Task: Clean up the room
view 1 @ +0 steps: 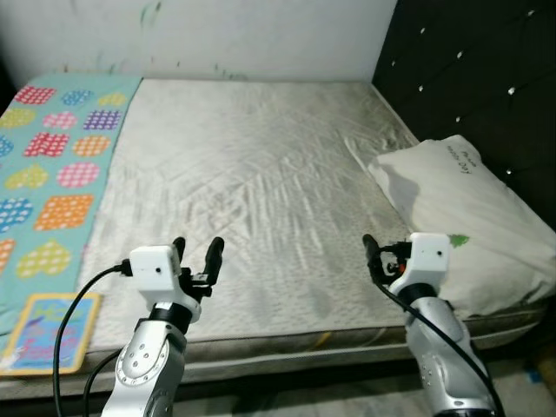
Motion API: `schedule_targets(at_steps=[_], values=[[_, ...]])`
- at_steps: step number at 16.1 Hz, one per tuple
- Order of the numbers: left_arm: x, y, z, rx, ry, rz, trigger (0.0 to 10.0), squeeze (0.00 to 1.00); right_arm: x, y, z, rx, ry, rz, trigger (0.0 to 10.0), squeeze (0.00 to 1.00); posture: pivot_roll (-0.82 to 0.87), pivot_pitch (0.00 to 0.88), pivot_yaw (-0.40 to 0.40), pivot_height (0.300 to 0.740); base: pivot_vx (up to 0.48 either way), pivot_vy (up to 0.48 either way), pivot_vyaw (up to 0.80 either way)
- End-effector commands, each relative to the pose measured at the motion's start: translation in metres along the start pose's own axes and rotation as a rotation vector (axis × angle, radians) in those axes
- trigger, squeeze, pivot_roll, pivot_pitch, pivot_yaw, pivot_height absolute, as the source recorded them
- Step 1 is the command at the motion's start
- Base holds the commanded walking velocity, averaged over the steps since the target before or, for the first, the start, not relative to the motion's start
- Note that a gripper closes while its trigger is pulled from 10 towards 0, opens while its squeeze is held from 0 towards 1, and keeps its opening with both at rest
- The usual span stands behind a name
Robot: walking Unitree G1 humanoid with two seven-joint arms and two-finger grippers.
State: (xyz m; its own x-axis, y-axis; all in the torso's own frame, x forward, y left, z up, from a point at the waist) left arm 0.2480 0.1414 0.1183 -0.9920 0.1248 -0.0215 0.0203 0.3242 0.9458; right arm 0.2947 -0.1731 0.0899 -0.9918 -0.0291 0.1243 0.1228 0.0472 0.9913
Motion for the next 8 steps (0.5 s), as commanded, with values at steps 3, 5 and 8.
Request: schedule_targets(at_steps=[3,5,8], values=[[0.0004,0.0014,0.0031,-0.008,0.012,0.0,10.0,0.0,-0.0019,0.0083,0.0118,0.02,0.045,-0.016,10.0,0.0,-0.01,0.1,-0.067,0.74,0.0,0.469,0.0],[0.0002,0.0019,0.0039,-0.015,0.021,-0.005,10.0,0.0,-0.0015,0.01,0.0126,0.031,0.048,-0.024,10.0,0.0,-0.02,0.1,-0.065,0.74,0.0,0.457,0.0],[0.0004,0.0043,0.0031,-0.025,0.004,-0.017,10.0,0.0,-0.0019,0.0109,0.014,0.044,0.053,-0.025,10.0,0.0,-0.01,0.101,-0.065,0.74,0.0,0.0,0.0]])
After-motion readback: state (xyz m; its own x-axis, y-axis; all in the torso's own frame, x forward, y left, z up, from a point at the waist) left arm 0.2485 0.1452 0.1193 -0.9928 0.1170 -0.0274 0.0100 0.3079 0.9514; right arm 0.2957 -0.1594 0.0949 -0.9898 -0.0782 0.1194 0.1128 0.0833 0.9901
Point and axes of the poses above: a point about 5 cm out from each wrist's last joint towards the gripper, its own x axis pointing back from the gripper into the wrist, its own y axis along the axis of the wrist's last joint, z = x × y, the point moved 1 cm from there along -x, pointing out of the wrist towards the gripper, and after that the axes turned 6 degrees about x, right-handed, at the moved point
